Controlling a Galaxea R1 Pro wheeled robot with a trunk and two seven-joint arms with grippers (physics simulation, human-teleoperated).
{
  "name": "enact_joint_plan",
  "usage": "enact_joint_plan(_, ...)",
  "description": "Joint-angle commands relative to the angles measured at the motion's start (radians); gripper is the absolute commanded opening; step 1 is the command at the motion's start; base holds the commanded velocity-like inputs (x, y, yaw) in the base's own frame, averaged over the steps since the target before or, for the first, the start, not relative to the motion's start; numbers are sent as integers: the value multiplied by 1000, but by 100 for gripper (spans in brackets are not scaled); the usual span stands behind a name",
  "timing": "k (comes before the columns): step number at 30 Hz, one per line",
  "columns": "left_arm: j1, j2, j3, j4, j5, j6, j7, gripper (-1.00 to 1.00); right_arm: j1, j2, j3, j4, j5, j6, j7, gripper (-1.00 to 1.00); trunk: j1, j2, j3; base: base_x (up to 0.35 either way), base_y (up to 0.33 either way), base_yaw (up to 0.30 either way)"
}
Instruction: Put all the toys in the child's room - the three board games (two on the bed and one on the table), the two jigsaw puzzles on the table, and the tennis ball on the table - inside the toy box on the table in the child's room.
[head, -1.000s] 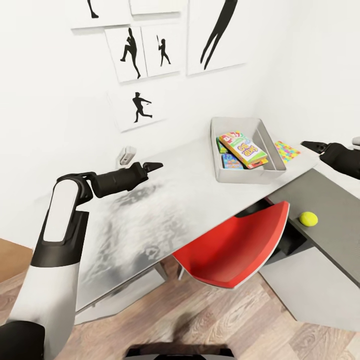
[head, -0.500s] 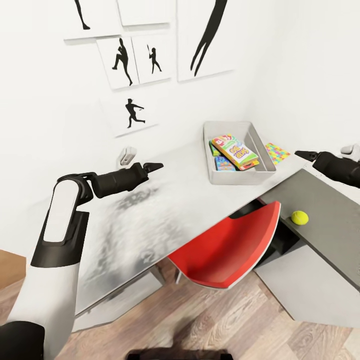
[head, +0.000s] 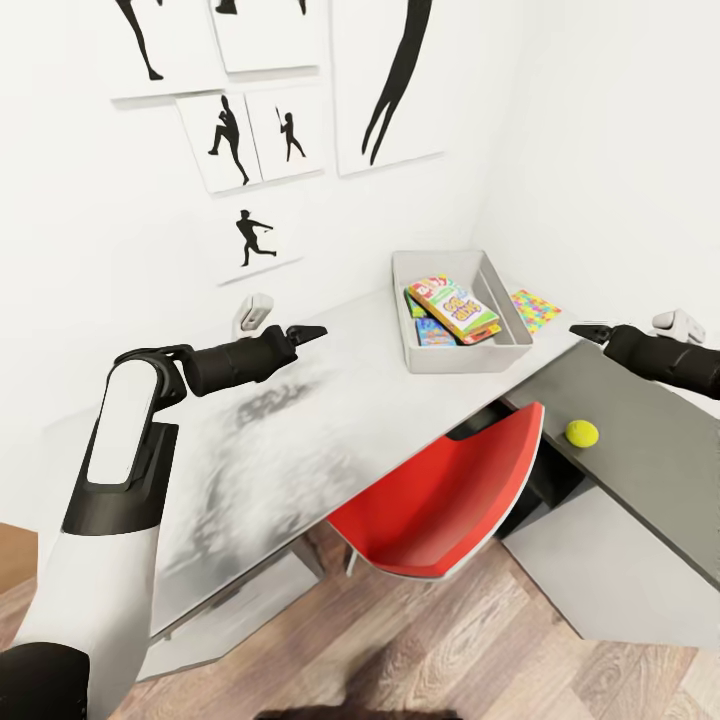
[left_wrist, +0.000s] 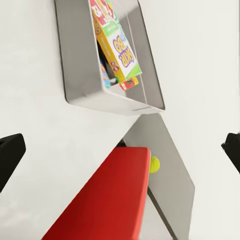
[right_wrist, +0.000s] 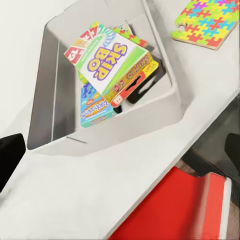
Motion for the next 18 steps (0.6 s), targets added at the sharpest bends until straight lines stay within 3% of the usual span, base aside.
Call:
enact_joint_plan(1,-1,1,-1,-1,10,1,10,100,-1,0,0,-1,-10,4,-10,100,1,-2,0,0,0,-94)
enact_joint_plan(11,10,4,1,-1,10,2,9,100,57,-1,32,-40,-10,4,-10,100,1,-2,16,0,0,-88)
enact_joint_plan(18,61,5,2,-1,10,0,7,100,93,-2,52,-58,-10,4,-10,100,1,-2,27,0,0,-80)
